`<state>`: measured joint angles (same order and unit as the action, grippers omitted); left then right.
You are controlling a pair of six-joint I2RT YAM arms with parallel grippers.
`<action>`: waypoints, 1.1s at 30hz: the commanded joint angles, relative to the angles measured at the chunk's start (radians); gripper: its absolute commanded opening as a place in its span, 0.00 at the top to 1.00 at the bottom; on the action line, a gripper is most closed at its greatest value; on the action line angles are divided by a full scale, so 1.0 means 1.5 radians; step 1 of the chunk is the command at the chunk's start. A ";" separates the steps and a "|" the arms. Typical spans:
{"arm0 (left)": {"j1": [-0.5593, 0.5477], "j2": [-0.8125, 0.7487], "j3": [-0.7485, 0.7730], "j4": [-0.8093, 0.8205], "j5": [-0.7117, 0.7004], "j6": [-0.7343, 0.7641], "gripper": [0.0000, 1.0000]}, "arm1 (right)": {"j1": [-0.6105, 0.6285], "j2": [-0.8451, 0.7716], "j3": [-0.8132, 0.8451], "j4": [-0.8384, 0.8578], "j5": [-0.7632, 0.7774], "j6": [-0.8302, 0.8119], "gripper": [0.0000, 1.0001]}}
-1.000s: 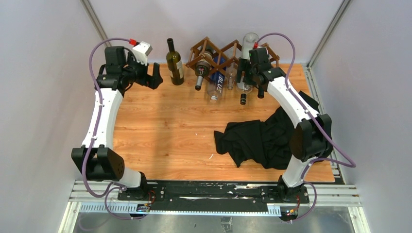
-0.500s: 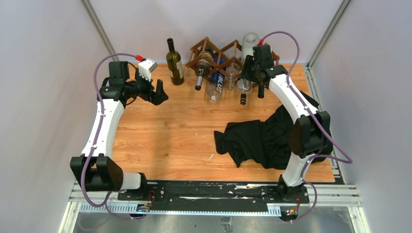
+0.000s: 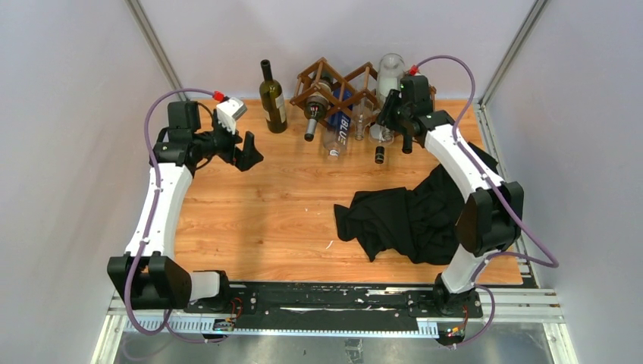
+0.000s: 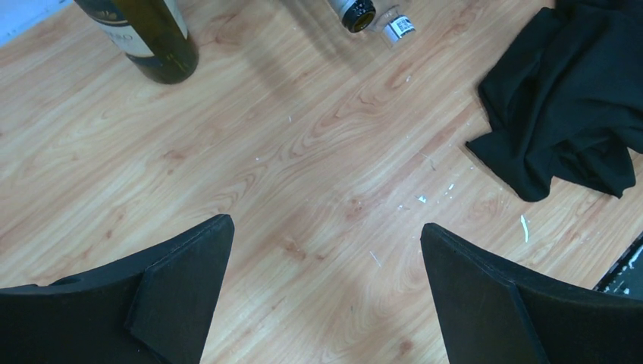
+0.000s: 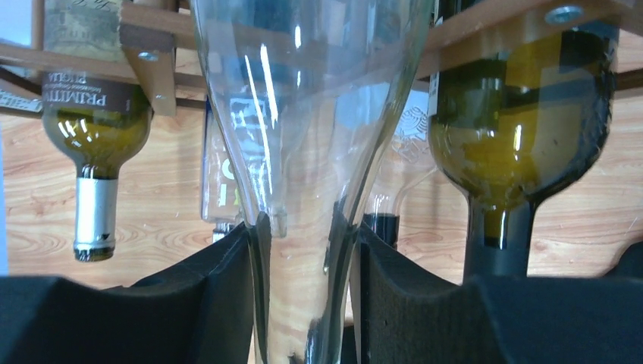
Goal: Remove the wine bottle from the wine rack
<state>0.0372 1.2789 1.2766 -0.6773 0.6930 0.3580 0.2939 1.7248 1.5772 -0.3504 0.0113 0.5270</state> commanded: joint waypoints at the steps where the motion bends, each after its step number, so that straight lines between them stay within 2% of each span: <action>1: 0.001 -0.020 0.003 0.008 0.013 0.027 0.00 | -0.004 -0.084 -0.039 0.068 -0.034 0.007 1.00; 11: 0.000 -0.038 0.010 0.007 0.027 0.048 0.00 | -0.005 -0.230 -0.173 0.172 -0.096 0.015 1.00; 21: -0.005 -0.056 0.022 -0.048 0.024 0.157 0.00 | 0.005 -0.364 -0.287 0.216 -0.191 0.050 1.00; 27: -0.042 -0.108 -0.004 -0.081 0.004 0.280 0.00 | 0.046 -0.439 -0.340 0.210 -0.216 0.061 1.00; 33: -0.102 -0.189 -0.070 -0.080 -0.003 0.433 0.00 | 0.133 -0.462 -0.345 0.174 -0.213 0.045 1.00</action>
<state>-0.0624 1.0595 1.2232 -0.7689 0.7021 0.8116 0.4004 1.0904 1.0309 -0.2653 -0.2653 0.6296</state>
